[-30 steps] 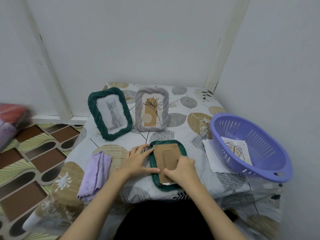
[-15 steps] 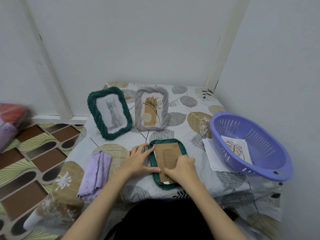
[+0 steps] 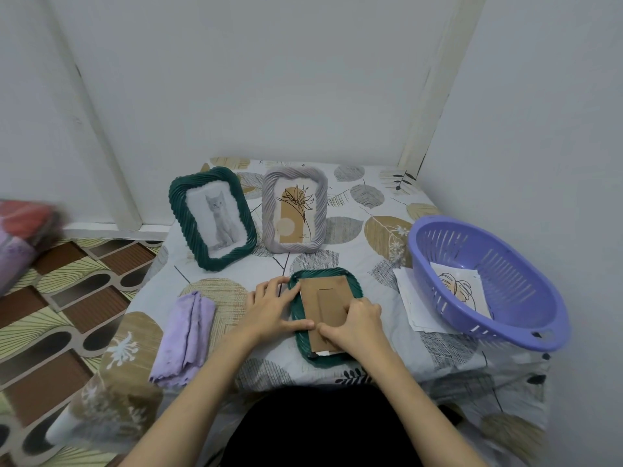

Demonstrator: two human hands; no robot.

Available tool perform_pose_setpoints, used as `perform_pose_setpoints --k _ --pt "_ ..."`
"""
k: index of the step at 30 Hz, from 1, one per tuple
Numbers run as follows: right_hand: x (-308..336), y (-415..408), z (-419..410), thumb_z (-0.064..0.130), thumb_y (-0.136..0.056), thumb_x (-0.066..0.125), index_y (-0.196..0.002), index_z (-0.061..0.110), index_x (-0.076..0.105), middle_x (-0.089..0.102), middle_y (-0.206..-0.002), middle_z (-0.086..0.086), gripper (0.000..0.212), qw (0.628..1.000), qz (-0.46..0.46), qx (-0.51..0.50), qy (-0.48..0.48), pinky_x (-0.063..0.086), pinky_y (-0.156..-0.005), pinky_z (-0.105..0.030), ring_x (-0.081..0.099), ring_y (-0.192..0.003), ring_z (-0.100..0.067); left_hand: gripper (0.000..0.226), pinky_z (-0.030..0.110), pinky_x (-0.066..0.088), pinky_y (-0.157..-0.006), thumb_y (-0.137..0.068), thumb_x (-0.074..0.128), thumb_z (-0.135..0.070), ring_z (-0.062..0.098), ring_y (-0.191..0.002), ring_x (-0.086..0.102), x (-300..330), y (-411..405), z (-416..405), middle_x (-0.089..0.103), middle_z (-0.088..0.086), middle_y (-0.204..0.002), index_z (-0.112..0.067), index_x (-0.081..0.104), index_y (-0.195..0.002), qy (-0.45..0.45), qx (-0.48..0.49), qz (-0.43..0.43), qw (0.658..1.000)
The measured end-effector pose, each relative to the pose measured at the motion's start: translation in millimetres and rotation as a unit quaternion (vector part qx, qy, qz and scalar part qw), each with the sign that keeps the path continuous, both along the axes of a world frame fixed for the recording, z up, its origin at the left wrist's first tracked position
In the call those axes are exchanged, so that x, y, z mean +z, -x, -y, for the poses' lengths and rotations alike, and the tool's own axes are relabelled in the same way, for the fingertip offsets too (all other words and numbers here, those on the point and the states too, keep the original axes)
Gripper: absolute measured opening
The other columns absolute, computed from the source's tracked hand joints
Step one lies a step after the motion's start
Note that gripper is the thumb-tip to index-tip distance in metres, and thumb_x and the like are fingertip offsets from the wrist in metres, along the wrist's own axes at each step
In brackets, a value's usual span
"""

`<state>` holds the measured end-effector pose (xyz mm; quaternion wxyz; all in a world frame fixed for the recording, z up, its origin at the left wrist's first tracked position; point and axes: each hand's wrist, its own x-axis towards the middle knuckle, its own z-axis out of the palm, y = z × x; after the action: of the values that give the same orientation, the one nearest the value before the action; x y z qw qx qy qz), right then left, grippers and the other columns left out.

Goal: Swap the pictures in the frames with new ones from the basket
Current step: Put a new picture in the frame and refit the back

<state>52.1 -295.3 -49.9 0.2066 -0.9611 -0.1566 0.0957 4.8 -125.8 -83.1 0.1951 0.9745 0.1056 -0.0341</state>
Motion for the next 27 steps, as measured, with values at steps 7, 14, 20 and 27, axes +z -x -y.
perform_pose_setpoints --k 7,14,20,27 --pt "2 -2 0 0.049 -0.068 0.069 -0.113 0.005 0.054 0.05 -0.116 -0.011 0.065 1.0 -0.008 0.001 -0.004 0.04 -0.095 -0.036 0.039 -0.113 -0.03 0.14 0.043 0.008 -0.111 -0.021 0.022 -0.102 0.018 -0.14 0.004 6 3 0 0.005 -0.007 -0.154 -0.039 0.012 -0.146 0.04 -0.017 -0.026 0.999" --pt "8 -9 -1 0.047 -0.066 0.07 -0.109 0.005 0.055 0.053 -0.113 -0.011 0.062 0.999 -0.032 -0.005 -0.011 0.042 -0.088 -0.035 0.043 -0.113 -0.03 0.155 0.045 -0.007 -0.114 -0.015 0.035 -0.099 0.02 -0.142 -0.02 3 9 15 -0.023 -0.001 -0.154 -0.031 -0.008 -0.147 0.052 -0.032 -0.046 0.997" --pt "11 -14 0 0.046 -0.065 0.072 -0.102 0.008 0.057 0.06 -0.108 -0.009 0.055 0.998 -0.051 -0.006 -0.026 0.042 -0.087 -0.033 0.046 -0.111 -0.029 0.158 0.041 -0.01 -0.114 -0.015 0.018 -0.103 0.014 -0.142 -0.02 -4 13 24 -0.022 -0.003 -0.154 -0.021 -0.007 -0.148 0.044 -0.022 -0.014 0.999" --pt "4 -11 5 0.046 -0.064 0.072 -0.113 0.011 0.052 0.051 -0.117 -0.007 0.063 0.997 -0.046 -0.022 -0.064 0.039 -0.097 -0.036 0.037 -0.117 -0.025 0.157 0.041 -0.009 -0.116 -0.017 0.013 -0.103 0.011 -0.143 -0.015 -6 14 30 -0.014 -0.005 -0.156 -0.018 -0.005 -0.148 0.037 -0.003 0.005 0.999"
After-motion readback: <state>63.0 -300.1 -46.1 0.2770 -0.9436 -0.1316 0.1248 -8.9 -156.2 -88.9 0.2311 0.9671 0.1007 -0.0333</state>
